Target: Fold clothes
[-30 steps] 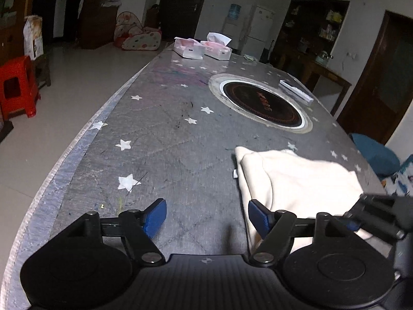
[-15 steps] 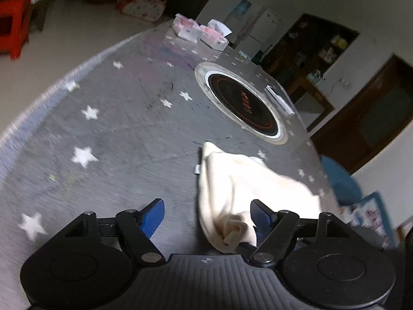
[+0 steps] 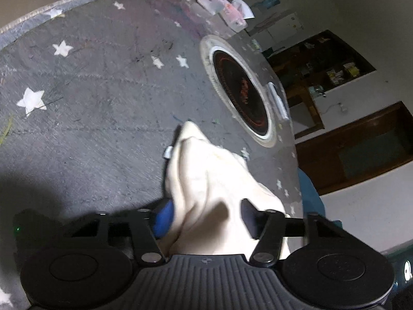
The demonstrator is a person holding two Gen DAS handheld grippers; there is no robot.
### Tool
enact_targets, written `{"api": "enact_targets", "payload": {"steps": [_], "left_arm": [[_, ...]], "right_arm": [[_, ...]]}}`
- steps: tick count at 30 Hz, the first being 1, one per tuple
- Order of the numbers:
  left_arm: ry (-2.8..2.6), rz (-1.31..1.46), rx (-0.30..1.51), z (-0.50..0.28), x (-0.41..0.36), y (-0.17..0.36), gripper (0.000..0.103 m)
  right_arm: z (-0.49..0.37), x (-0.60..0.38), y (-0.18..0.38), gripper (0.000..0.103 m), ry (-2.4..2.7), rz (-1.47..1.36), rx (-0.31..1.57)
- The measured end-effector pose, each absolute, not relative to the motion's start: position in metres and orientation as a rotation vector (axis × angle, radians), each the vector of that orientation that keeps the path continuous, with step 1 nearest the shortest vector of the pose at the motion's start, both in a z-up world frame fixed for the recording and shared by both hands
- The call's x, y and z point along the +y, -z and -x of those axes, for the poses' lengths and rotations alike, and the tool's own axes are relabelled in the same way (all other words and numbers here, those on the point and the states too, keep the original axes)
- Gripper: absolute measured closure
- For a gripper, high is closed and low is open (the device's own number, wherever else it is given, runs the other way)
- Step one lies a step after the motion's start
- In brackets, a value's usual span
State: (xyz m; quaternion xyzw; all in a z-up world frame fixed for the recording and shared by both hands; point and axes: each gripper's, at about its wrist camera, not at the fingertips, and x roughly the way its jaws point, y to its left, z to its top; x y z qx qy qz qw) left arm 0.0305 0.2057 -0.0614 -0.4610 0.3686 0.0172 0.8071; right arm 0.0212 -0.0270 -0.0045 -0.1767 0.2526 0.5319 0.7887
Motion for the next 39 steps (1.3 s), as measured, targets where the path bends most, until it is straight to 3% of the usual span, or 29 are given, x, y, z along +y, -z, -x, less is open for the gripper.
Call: {"api": "enact_targets", "payload": {"steps": [4,6,9,11,13,17,21,23,28,31,32,39], "left_arm": [[-0.057,0.970,0.792,-0.030,0.207,0.064,0.079],[-0.065,0.976,0.795,-0.030,0.209,0.066,0.085],[-0.065,0.981,0.792,-0.030,0.209,0.063,0.087],[-0.066,0.975,0.789,-0.031,0.208,0.059,0.088],[-0.067,0.973,0.788,-0.032,0.207,0.054,0.089],[-0.050,0.988,0.790,-0.036,0.206,0.046,0.090],[-0.031,0.989,0.794,-0.039,0.205,0.041,0.090],[-0.026,0.993,0.789,-0.039,0.207,0.040,0.090],[-0.016,1.021,0.740,-0.030,0.214,0.038,0.084],[-0.010,1.037,0.710,-0.025,0.219,0.037,0.073],[-0.008,1.043,0.700,-0.023,0.220,0.037,0.062],[0.027,1.193,0.636,-0.017,0.218,0.050,0.046]], "right_arm": [[-0.029,-0.038,0.008,0.096,-1.111,0.367,0.570],[-0.034,-0.044,0.011,0.095,-1.083,0.371,0.582],[-0.041,-0.051,0.015,0.078,-1.061,0.374,0.595],[-0.040,-0.050,0.016,0.054,-1.069,0.389,0.581],[-0.032,-0.041,0.019,0.046,-1.105,0.433,0.558],[-0.014,-0.019,0.031,0.039,-1.130,0.550,0.496],[-0.008,0.000,0.043,0.045,-1.092,0.637,0.443],[-0.006,0.007,0.047,0.067,-1.069,0.671,0.421],[-0.025,-0.008,0.034,0.084,-1.063,0.496,0.502],[-0.042,-0.023,0.024,0.085,-1.054,0.375,0.547],[-0.046,-0.027,0.022,0.086,-1.051,0.348,0.557],[-0.053,-0.040,0.014,0.086,-1.046,0.272,0.573]]}}
